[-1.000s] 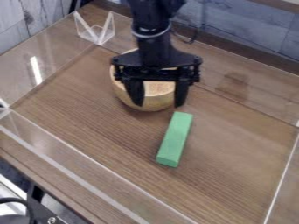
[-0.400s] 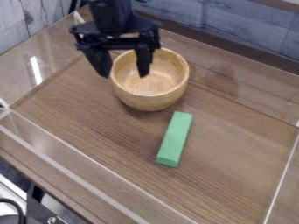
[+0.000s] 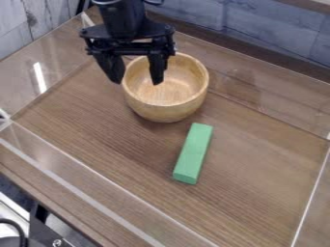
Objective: Move green stick from inside the wooden bowl to the table next to it
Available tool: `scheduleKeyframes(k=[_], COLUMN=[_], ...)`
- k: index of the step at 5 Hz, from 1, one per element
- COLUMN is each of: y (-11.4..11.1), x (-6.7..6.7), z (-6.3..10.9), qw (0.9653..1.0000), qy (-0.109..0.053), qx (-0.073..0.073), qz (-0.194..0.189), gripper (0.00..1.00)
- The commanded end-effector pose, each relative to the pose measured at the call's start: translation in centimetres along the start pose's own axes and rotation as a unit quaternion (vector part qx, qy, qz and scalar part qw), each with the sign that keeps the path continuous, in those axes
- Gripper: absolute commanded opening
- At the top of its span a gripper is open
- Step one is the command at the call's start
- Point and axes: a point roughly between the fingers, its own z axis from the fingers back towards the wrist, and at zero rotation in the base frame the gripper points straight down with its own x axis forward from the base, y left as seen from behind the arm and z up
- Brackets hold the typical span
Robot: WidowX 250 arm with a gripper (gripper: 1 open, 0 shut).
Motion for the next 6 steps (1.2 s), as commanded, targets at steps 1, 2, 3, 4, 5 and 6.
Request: scheduleKeyframes(k=[1,2,3,4,5,6], y=[0.3,0.5,1.5,2.3,3.2,3.8], x=[0.7,0.6,1.7,2.5,3.2,4.0], z=[0.0,-0.5,-2.0,-3.1,-1.5,0.0], qw=[0.9998,0.9998,0.9997,0.9997,0.9996,0.9995], qy=[-0.017,-0.017,-0.018,-0.018,-0.019,-0.022], qx=[0.004,0.009,0.013,0.015,0.017,0.018], qz=[-0.006,-0.009,-0.011,-0.009,0.007,0.016], gripper=[1.00,0.00,1.00,1.00,1.00,1.00])
